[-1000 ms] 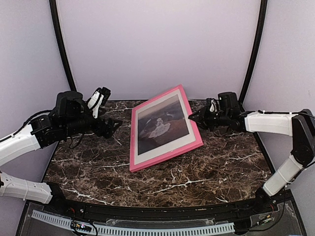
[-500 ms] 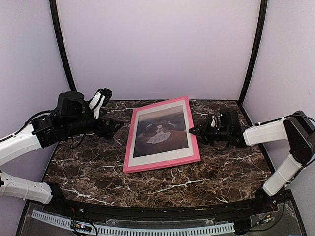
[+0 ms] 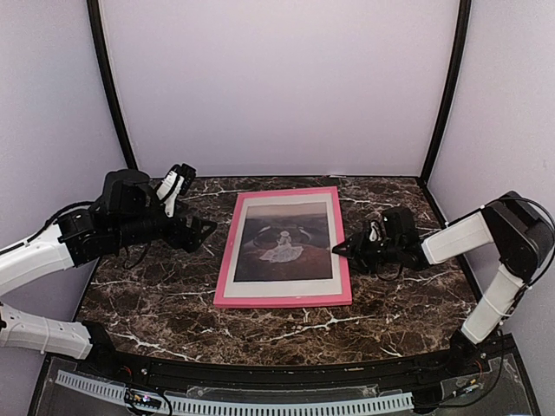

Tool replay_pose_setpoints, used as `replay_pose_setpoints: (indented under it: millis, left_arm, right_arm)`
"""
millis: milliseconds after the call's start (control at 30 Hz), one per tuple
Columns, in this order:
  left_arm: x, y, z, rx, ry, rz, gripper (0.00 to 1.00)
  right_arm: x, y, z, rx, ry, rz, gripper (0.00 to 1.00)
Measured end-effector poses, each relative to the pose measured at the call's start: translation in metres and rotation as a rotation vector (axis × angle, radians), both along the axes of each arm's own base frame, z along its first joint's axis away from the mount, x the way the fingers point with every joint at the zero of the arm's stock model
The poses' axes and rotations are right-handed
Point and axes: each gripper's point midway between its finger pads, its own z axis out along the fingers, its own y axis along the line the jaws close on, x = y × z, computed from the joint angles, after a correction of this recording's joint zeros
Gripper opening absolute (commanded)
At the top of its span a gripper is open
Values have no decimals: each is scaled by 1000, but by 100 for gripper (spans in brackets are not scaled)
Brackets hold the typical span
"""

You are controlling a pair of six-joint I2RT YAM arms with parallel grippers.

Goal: Put the photo into the frame
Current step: Turn over the photo frame at the center of the board.

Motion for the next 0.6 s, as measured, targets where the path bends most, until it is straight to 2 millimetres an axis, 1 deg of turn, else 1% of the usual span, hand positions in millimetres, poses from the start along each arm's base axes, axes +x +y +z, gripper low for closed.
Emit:
replay_pose_setpoints:
  millis: [167, 333, 467, 600]
  left_arm:
    - [-1, 1, -5, -4, 17, 9, 96]
    - [-2, 6, -13, 2, 34, 33, 98]
    - [-2, 12, -16, 8, 47, 63, 99]
    - [-2, 20, -17, 15, 48, 103, 99]
  right_arm:
    - [-3, -2, -9, -32, 1, 22, 55]
    - [-11, -9, -25, -106, 23, 48, 59]
    - [-8, -12, -24, -167, -3, 71, 64]
    - [-3, -22, -21, -275, -37, 82, 70]
